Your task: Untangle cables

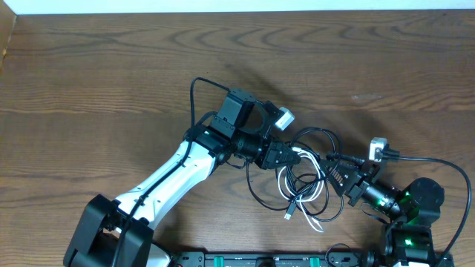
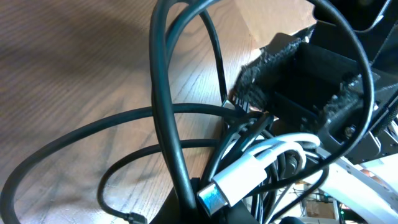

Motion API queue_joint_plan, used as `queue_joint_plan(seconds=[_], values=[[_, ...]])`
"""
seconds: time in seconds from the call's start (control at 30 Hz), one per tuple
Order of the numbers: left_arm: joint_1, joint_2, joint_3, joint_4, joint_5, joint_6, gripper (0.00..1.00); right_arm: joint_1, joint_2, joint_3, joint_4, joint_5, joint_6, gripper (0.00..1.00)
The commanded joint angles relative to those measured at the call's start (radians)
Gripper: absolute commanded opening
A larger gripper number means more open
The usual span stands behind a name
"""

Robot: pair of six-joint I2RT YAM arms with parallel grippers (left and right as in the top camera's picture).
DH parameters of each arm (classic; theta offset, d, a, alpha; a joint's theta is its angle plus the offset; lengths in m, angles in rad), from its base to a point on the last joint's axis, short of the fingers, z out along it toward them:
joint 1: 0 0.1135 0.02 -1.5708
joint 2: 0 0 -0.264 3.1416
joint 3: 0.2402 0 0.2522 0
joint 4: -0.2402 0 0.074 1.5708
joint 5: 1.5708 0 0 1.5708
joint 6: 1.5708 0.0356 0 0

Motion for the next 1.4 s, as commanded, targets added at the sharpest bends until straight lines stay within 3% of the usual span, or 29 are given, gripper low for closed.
queue_joint_plan(seconds=[0.0,0.33,0.73,0.83,0.97,1.2,1.37], values=[[-0.004,-0.008,-0.001,0.005,-0.035,0.014,0.08,-0.003,-0.005,0.011,-0.001,-0.078,-0.020,0.48],[-0.002,-0.008,-0.001,-0.003,-0.151,0.010,0.08,-0.003,-0.005,0.011,-0.001,-0.083,-0.019,0.48],[-0.002,-0.008,-0.001,0.020,0.031,0.006,0.08,-0.003,-0.005,0.011,-0.063,0.030,-0.043,0.31],[-0.002,-0.008,-0.001,0.020,0.034,0.006,0.08,-0.003,-0.005,0.011,-0.114,0.058,-0.080,0.21],[-0.002,-0.008,-0.001,0.021,0.076,0.007,0.08,-0.003,-0.005,0.011,-0.208,0.188,-0.083,0.01],[0.050,-0.009,-0.001,0.027,0.232,0.023,0.08,-0.003,-0.005,0.011,-0.357,0.480,-0.079,0.01],[0.150,-0.009,-0.001,0.027,0.262,0.022,0.08,-0.003,-0.005,0.011,-0.425,0.599,-0.028,0.01]])
